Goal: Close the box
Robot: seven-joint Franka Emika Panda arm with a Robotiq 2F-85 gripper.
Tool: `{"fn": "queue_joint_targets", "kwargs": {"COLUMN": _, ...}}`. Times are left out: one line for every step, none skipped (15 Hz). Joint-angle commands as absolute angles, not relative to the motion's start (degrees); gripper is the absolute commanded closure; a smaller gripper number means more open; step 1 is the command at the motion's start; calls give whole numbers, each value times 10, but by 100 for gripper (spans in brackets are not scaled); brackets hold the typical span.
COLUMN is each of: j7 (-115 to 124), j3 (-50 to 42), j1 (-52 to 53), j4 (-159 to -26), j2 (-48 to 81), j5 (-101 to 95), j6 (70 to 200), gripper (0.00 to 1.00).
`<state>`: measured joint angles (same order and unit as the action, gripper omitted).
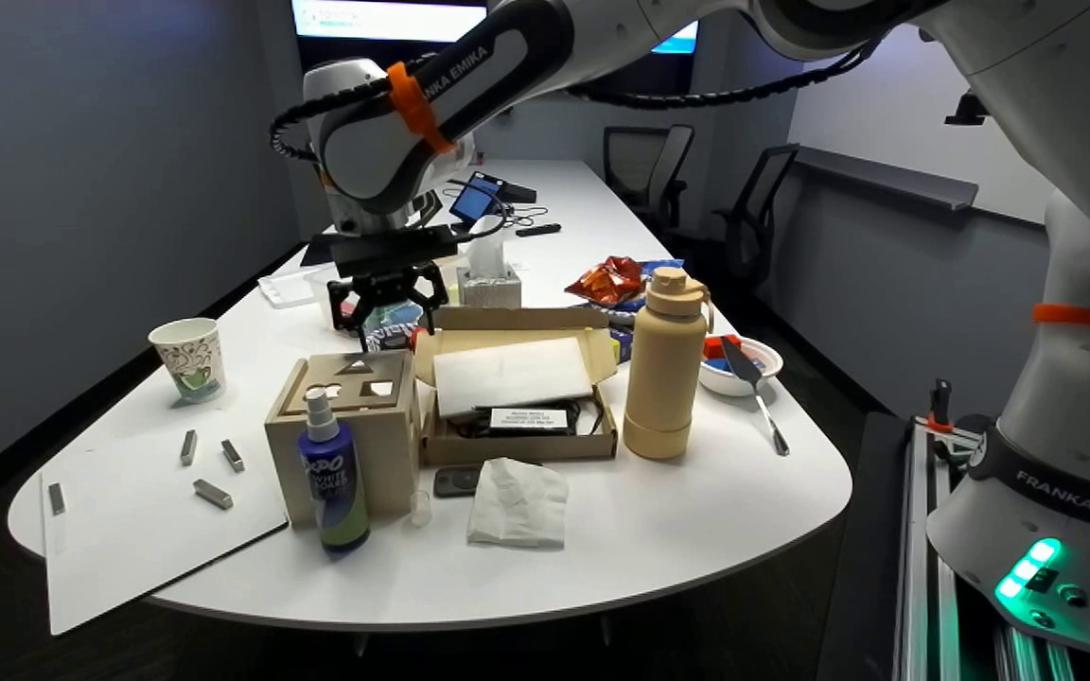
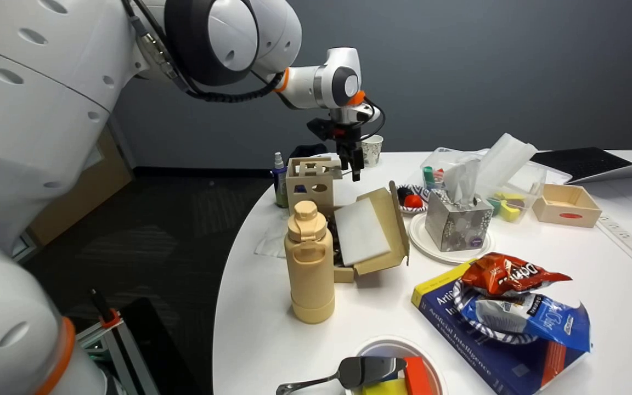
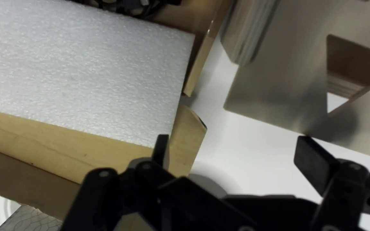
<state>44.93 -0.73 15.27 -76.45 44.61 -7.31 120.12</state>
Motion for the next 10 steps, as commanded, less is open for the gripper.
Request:
{"fn": "queue_joint_targets", "kwargs": {"j7": 418, "j3": 3, "j1": 149, "j4": -735, "j2": 456, "j5": -47, "j6": 1160, "gripper": 0}}
{"fn": "queue_joint_targets", "kwargs": {"j7": 412, "j3": 5, "j1": 148, "j4": -734, "j2": 456, "j5": -43, "j6": 1152, "gripper": 0}}
{"fn": "queue_joint_targets", "kwargs": {"j7": 407, "j3": 6, "j1": 149, "j4": -732, "j2": 456, "j5": -40, "j6": 1146, "gripper": 0}}
{"fn": "queue_joint_targets", "kwargs": {"j7": 403, "j3": 7, "j1": 150, "j4": -730, "j2": 456, "j5": -38, "j6": 1138, "gripper": 0}}
{"fn": "queue_joint_targets", "kwargs": {"j7": 399, "j3": 9, "j1": 150, "j4": -727, "j2": 456, "j5": -35, "j6": 1132, "gripper": 0}}
{"fn": "queue_joint_targets", "kwargs": {"j7": 394, "j3": 10, "j1": 150, "j4": -725, "j2": 456, "j5": -33, "j6": 1126, "gripper": 0}}
{"fn": "queue_joint_targets", "kwargs": {"j7": 390, "j3": 11, "j1": 150, "j4": -722, "j2": 456, "j5": -30, "j6": 1118, "gripper": 0}}
{"fn": "queue_joint_targets", "kwargs": {"j7": 388, "j3": 12, "j1": 151, "j4": -720, "j2": 456, "j5": -29, "j6": 1114, "gripper": 0}}
{"fn": "queue_joint_targets", "kwargs": {"j7": 383, "j3": 14, "j1": 150, "j4": -721, "j2": 455, "j5": -26, "j6": 1111, "gripper": 0}}
{"fn": "queue_joint_targets", "kwargs": {"j7": 380, "j3": 15, "j1": 151, "j4": -720, "j2": 455, "j5": -24, "j6": 1104, "gripper": 0}}
